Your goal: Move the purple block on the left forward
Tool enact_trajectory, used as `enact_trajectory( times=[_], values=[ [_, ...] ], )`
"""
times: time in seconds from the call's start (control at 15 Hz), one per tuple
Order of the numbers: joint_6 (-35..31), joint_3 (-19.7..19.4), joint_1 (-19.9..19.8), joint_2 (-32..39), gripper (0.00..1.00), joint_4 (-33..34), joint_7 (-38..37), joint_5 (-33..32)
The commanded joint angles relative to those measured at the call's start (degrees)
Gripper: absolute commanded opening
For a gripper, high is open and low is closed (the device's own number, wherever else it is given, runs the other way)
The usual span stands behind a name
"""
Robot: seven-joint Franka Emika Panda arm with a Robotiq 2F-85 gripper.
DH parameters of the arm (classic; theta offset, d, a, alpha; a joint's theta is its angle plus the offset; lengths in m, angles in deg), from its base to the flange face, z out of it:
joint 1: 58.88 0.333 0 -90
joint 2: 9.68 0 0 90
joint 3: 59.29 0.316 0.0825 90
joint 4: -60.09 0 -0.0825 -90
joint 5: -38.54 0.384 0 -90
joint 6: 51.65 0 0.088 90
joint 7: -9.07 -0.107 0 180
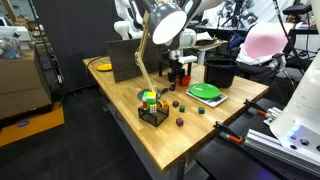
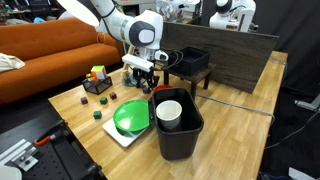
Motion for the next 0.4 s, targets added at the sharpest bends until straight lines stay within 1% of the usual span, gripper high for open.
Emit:
enact_trajectory(
  times=[0.0, 0.07, 0.33],
  values=[
    [0.1, 0.4, -0.5, 0.1, 0.81, 0.0, -0.3, -0.4],
    [0.1, 0.4, -0.5, 0.0, 0.86, 0.0, -0.3, -0.4],
    [0.1, 0.4, -0.5, 0.0, 0.86, 0.0, -0.3, -0.4]
  ],
)
